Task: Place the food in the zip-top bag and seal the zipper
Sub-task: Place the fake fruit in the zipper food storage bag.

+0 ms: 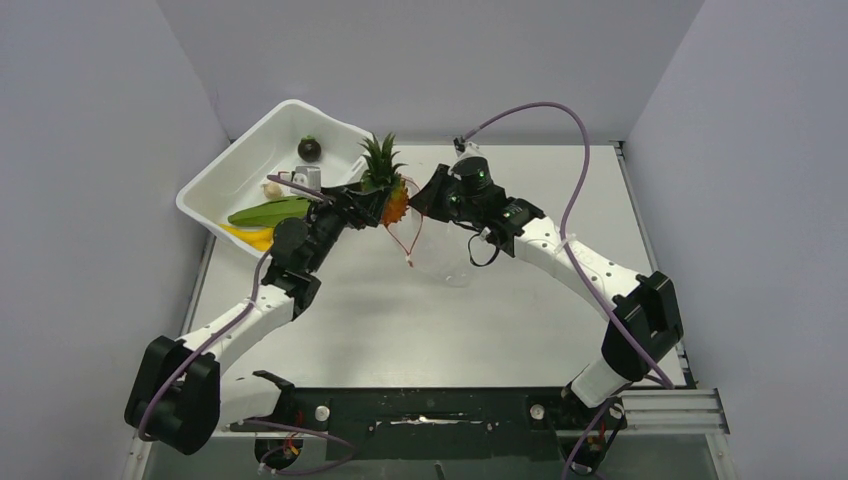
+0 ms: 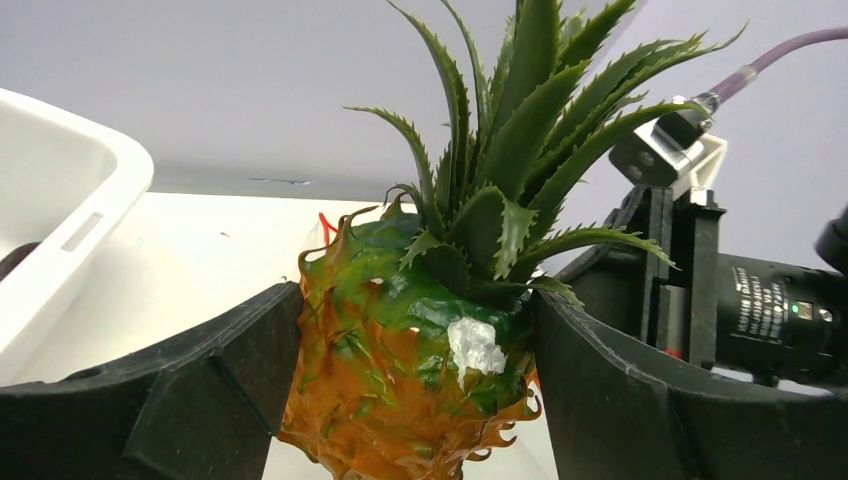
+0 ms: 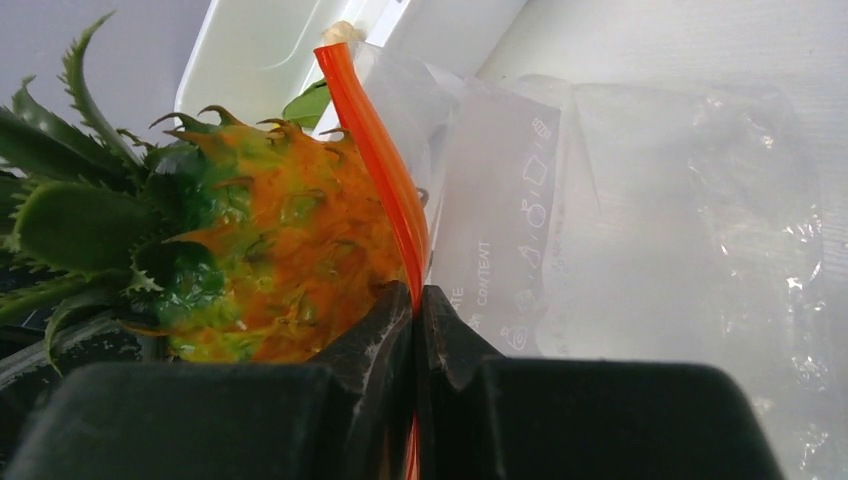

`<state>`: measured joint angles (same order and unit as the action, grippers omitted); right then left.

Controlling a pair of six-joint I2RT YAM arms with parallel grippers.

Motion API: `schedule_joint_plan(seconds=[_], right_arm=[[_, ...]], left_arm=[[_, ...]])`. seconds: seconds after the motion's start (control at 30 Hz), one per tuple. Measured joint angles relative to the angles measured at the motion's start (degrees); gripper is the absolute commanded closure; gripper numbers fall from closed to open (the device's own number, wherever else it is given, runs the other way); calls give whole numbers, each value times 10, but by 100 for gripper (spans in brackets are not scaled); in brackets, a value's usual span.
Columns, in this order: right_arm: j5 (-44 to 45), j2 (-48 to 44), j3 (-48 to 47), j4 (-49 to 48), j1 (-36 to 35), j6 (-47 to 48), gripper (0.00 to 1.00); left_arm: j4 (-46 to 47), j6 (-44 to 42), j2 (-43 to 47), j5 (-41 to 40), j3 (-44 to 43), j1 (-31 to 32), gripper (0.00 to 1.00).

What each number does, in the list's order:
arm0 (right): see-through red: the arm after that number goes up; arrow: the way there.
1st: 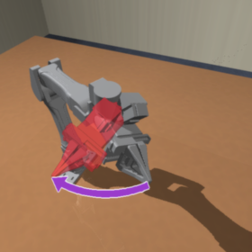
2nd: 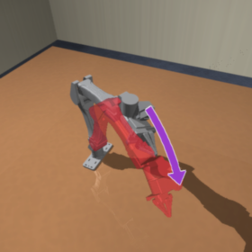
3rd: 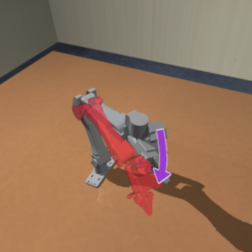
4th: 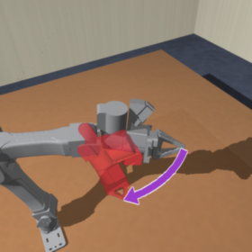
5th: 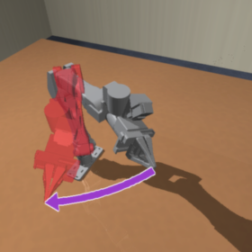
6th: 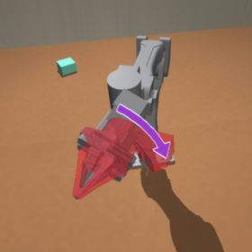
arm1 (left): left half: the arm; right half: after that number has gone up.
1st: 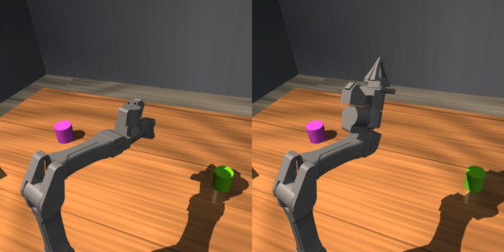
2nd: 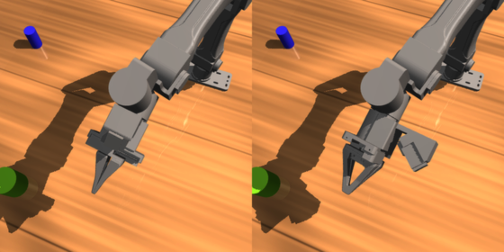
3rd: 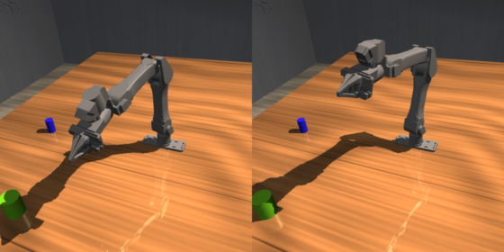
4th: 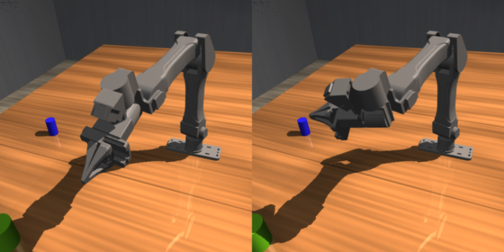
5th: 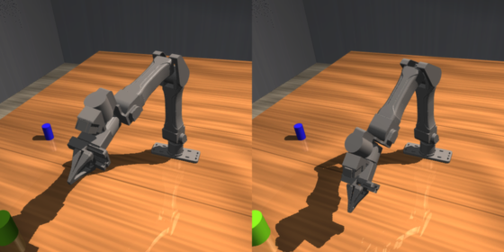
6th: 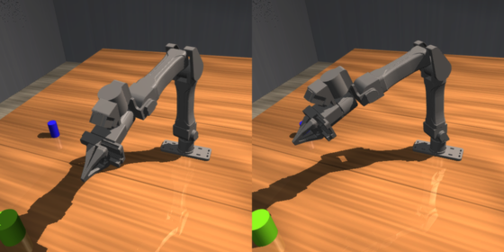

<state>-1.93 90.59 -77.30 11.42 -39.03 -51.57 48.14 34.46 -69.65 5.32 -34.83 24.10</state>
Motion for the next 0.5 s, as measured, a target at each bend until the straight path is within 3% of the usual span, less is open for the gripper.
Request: schedule_joint_plan(seconds=[0.27, 0.5], right_arm=[[-9, 0, 5, -14, -3, -7, 100], [-30, 0, 5, -51, -12, -14, 100]], left_arm=[[-135, -63, 5, -51, -41, 17, 82], [-222, -56, 4, -65, -50, 28, 77]])
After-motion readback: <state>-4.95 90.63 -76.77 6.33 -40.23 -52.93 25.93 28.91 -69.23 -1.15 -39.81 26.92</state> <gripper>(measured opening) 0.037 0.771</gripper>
